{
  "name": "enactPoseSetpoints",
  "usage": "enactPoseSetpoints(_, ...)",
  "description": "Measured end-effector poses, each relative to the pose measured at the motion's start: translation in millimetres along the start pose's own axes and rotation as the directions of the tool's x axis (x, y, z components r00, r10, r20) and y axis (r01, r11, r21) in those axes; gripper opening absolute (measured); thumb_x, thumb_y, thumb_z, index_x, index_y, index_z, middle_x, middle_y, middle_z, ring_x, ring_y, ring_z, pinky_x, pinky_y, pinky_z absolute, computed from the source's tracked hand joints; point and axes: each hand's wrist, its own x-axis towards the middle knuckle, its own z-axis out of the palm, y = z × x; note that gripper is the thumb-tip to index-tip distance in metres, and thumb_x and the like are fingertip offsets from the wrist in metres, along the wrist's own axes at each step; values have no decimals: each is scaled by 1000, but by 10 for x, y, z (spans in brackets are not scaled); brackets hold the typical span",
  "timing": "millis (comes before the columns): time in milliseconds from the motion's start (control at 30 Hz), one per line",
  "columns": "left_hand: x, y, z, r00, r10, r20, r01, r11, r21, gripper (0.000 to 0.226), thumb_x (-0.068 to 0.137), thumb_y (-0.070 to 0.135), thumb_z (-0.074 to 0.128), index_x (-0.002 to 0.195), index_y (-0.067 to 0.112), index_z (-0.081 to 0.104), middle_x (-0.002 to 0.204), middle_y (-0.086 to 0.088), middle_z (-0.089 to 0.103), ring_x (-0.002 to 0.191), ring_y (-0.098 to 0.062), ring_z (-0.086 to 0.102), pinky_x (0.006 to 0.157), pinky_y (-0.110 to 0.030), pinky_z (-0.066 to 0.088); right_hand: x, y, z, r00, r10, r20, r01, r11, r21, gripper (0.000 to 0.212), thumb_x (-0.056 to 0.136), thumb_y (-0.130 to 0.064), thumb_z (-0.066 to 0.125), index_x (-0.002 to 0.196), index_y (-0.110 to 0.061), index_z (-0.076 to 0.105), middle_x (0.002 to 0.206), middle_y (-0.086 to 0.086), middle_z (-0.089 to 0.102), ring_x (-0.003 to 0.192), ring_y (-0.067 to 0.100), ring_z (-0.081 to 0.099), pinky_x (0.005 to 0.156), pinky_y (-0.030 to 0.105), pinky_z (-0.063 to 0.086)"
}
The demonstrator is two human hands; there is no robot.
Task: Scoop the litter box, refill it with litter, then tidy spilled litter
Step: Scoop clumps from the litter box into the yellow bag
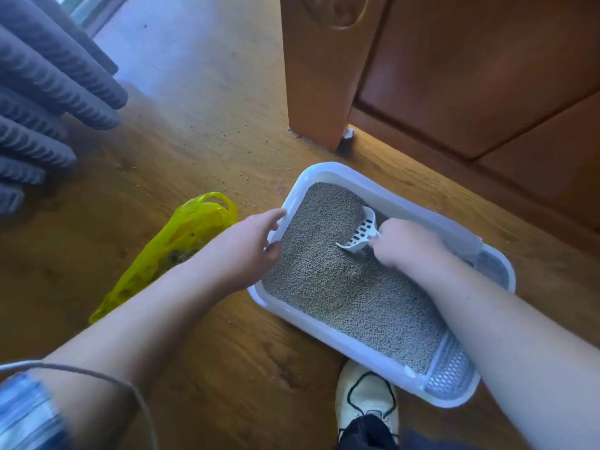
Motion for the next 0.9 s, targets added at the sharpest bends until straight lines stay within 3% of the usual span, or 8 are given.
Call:
enactPoseSetpoints(133, 139, 64, -106, 998, -50, 49, 48, 998, 44, 51, 91, 23, 66, 138, 29, 48, 121, 11, 62, 87, -12, 61, 77, -25, 45, 128, -67, 116, 996, -87, -25, 90, 987, 135, 29, 98, -47, 46, 92, -24, 62, 85, 0, 64, 77, 26, 60, 62, 32, 46)
enactPoseSetpoints(300, 214, 75, -115, 996, -48, 72, 41, 995, 96, 44, 88, 26, 72, 125, 28, 48, 116, 8, 64, 81, -15, 56, 71, -27, 42, 194, -105, 159, 990, -142, -25, 144, 959, 243, 28, 99, -45, 44, 85, -25, 59, 81, -3, 62, 75, 24, 59, 61, 33, 46)
enactPoseSetpoints(500, 278, 22, -172, 987, 22, 156, -41, 992, 118, 40, 89, 26, 68, 121, 23, 43, 118, 6, 63, 83, -17, 54, 70, -27, 40, 164, -66, 256, 975, -210, -71, 220, 957, 191, 29, 102, -43, 39, 83, -23, 46, 80, 1, 60, 70, 25, 57, 55, 36, 42)
enactPoseSetpoints(633, 387, -17, -255, 970, 92, 223, -123, 983, 134, 42, 88, 29, 71, 117, 24, 41, 114, 7, 63, 69, -11, 55, 61, -28, 40, 197, -46, 381, 967, -233, -102, 249, 949, 195, 25, 102, -43, 40, 87, -23, 42, 83, 2, 60, 78, 32, 60, 58, 38, 40)
enactPoseSetpoints(700, 434, -22, -299, 963, 96, 254, -128, 985, 115, 42, 86, 30, 73, 112, 26, 40, 108, 8, 63, 62, -1, 56, 55, -23, 43, 201, -50, 425, 961, -249, -118, 270, 937, 223, 24, 102, -42, 42, 87, -24, 39, 80, -1, 54, 79, 32, 59, 60, 38, 39)
enactPoseSetpoints(800, 431, -9, -312, 965, 63, 255, -90, 991, 96, 42, 86, 31, 74, 107, 30, 38, 102, 11, 62, 59, -7, 63, 56, -29, 53, 191, -51, 434, 963, -252, -93, 267, 926, 266, 25, 102, -43, 41, 86, -24, 37, 81, -1, 52, 76, 30, 53, 63, 39, 40)
enactPoseSetpoints(900, 388, -15, -276, 969, 56, 242, -83, 991, 105, 41, 88, 30, 72, 109, 30, 36, 101, 9, 62, 59, -6, 61, 52, -25, 47, 123, -41, 400, 963, -262, -69, 270, 916, 297, 24, 102, -43, 43, 88, -23, 40, 84, 1, 55, 78, 29, 53, 65, 39, 42)
